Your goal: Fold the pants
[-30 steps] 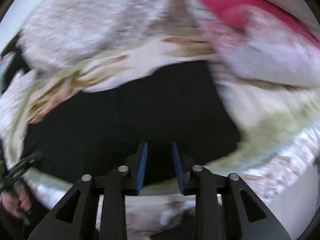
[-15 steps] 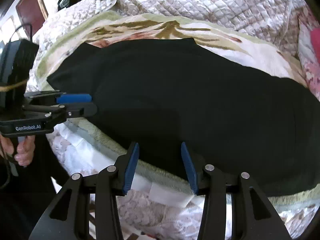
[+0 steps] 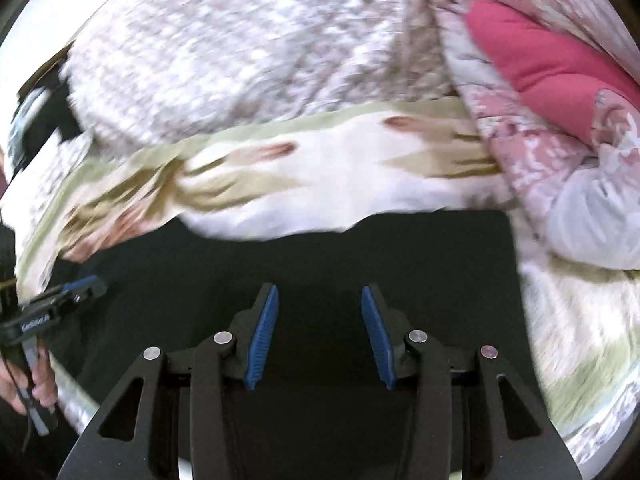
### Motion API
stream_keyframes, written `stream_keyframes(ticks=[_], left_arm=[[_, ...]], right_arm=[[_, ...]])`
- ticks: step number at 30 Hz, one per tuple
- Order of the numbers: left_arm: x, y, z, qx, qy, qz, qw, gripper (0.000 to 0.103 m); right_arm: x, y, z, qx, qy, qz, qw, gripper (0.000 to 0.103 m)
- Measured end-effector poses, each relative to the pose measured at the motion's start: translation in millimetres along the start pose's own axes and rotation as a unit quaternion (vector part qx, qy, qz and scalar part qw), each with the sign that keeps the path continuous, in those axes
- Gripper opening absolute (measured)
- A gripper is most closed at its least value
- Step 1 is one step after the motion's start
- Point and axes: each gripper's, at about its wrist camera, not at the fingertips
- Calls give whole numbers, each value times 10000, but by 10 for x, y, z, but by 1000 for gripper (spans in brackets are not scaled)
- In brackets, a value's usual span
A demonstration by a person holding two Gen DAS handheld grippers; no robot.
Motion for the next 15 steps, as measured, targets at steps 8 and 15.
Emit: stream_keyframes(ticks=[8,15], left_arm=[[298,84,-454,-246,189,-600,9977,55],[314,19,-124,-143,274,-615,9976,57]], right_arm=[[488,271,-240,27,-321,-603,9977,39],[-7,-57,76,182,72,-35,9998,43]])
Point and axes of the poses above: each gripper's, at about its wrist camera, not at the fingertips, and z roughly against the way its jaws point, x to its right, y to its top, and after that the axes turned 14 degrees about -z, right-handed
